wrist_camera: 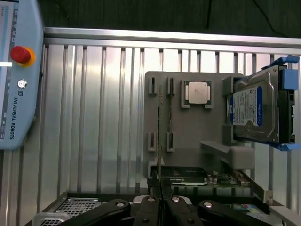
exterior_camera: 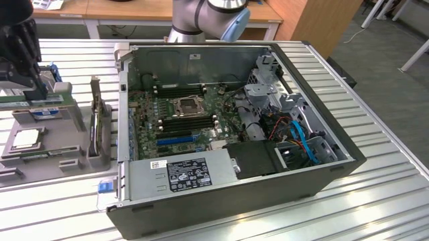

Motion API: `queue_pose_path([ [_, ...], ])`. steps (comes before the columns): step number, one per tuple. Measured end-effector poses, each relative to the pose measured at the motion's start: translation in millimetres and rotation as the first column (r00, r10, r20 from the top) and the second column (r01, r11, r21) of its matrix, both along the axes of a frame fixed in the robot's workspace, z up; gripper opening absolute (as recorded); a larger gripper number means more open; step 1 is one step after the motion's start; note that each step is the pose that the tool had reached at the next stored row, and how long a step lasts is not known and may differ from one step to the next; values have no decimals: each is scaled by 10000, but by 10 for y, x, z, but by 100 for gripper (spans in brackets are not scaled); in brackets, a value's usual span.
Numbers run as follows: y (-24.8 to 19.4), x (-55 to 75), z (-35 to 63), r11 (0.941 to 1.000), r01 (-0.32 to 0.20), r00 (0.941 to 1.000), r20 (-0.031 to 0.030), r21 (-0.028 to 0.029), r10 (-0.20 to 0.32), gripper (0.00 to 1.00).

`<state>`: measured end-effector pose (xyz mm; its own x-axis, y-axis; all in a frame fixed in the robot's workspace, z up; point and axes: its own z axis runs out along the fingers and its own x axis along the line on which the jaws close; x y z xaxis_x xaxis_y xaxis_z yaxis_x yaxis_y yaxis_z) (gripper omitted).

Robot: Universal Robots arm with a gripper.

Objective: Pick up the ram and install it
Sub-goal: 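Pick up the ram and move it above insertion slot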

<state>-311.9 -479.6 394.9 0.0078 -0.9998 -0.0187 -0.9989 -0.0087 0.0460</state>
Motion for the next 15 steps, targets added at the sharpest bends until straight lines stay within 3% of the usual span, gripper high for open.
queue_pose_path([
  [15,0,276,0,10000,0,10000,-61,0,0,12],
])
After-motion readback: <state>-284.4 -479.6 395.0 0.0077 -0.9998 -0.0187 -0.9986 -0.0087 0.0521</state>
